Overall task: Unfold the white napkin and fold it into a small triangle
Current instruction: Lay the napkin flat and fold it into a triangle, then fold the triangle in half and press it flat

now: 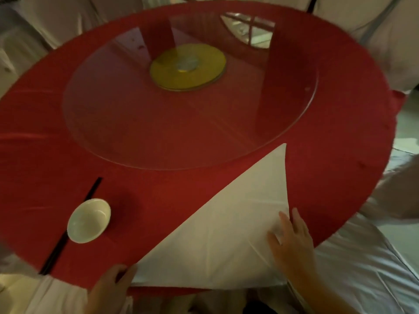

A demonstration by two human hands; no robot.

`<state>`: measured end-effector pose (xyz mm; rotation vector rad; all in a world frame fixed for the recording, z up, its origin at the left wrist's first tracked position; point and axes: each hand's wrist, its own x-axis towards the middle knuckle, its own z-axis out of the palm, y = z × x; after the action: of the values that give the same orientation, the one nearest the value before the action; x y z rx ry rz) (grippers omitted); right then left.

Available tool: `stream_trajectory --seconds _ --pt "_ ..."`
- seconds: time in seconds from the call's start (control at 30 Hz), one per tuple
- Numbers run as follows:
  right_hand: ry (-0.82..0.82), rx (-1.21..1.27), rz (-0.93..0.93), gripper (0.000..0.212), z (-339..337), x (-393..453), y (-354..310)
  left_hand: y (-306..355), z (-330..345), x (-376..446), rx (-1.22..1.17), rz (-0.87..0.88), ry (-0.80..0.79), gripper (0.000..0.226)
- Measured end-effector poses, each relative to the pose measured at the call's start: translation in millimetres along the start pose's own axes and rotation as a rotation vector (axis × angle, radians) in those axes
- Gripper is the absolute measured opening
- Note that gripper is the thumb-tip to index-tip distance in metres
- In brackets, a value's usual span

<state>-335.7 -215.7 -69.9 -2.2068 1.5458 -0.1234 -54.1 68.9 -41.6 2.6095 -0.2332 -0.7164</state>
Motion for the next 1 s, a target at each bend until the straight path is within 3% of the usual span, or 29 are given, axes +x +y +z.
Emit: stream_trajectory --seconds 0.07,0.17,0.33,0.4,0.47,0.67,0.83,1.0 --pt "0.029 0.011 0.156 0.061 4 -26 2 -4 -10 2 -0.026 0.073 -0.05 0.016" --pt "0.055 -0.017 0.237 0.057 9 -55 9 -7 -21 5 -0.038 0.203 -0.14 0.015" --pt "0.047 0.886 0.595 0.061 16 -86 6 0 -38 -4 -0.247 0.339 -0.204 0.008" --pt "0.012 1.036 0.676 0.046 17 -94 9 4 -46 -4 -0.316 0.368 -0.253 0.012" --pt "0.007 1.097 0.688 0.034 15 -101 9 12 -55 -4 -0.377 0.373 -0.301 0.014" --pt "0.019 1.13 0.612 0.032 12 -123 -1 36 -85 -4 -0.373 0.493 -0.42 0.009" --pt "0.128 1.239 0.61 0.033 25 -136 7 55 -105 -5 -0.244 0.666 -0.458 0.03" --pt "0.213 1.313 0.658 0.024 27 -137 10 93 -111 3 -0.213 0.852 -0.382 0.025"
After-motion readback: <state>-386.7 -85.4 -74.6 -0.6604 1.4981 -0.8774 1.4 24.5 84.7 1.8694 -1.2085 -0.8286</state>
